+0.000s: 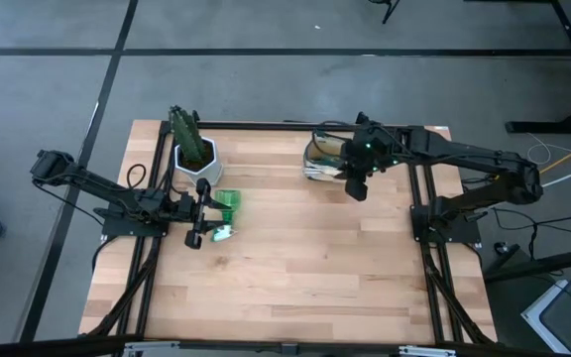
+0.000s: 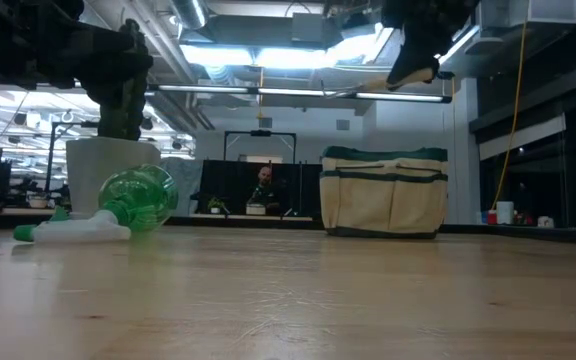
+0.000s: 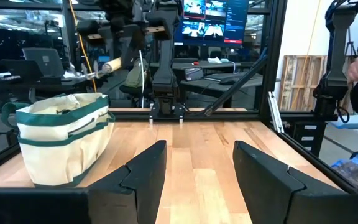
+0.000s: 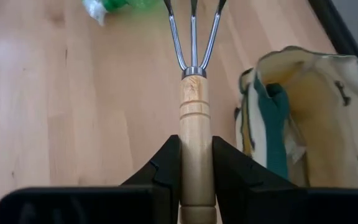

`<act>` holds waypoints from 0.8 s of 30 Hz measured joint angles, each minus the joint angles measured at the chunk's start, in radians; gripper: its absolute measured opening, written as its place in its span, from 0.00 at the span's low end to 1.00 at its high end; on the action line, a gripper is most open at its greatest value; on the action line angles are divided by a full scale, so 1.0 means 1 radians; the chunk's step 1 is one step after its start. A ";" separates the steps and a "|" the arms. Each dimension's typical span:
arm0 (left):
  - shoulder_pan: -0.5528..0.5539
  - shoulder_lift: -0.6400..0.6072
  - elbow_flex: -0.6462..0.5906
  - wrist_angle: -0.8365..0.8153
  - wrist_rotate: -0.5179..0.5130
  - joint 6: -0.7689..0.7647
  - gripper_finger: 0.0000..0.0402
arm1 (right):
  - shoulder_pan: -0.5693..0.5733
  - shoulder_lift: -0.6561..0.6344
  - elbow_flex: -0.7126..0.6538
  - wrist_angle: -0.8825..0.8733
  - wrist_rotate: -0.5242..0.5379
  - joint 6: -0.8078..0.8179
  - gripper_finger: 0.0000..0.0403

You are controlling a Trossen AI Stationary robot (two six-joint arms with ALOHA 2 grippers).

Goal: Pick & Place Garden tools in Gardening bag
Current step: Put the brown hand rake into the brown gardening bag

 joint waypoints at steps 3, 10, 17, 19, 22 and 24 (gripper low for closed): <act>0.000 0.000 0.000 0.000 0.000 0.000 0.45 | -0.024 0.000 0.000 0.006 -0.001 -0.012 0.17; 0.000 0.000 0.000 0.000 0.000 0.000 0.45 | -0.041 -0.002 0.000 0.204 -0.067 -0.022 0.19; 0.000 0.000 0.000 0.000 0.000 0.000 0.45 | -0.041 -0.002 0.000 0.189 -0.162 0.088 0.17; 0.000 0.000 0.000 0.000 0.000 0.000 0.45 | -0.041 -0.002 0.000 0.176 -0.162 0.137 0.17; 0.000 0.000 0.000 0.000 0.000 0.000 0.45 | -0.041 -0.002 0.000 0.140 -0.162 0.167 0.17; 0.000 0.000 0.000 0.000 0.000 0.000 0.45 | -0.041 -0.002 0.000 0.134 -0.162 0.168 0.17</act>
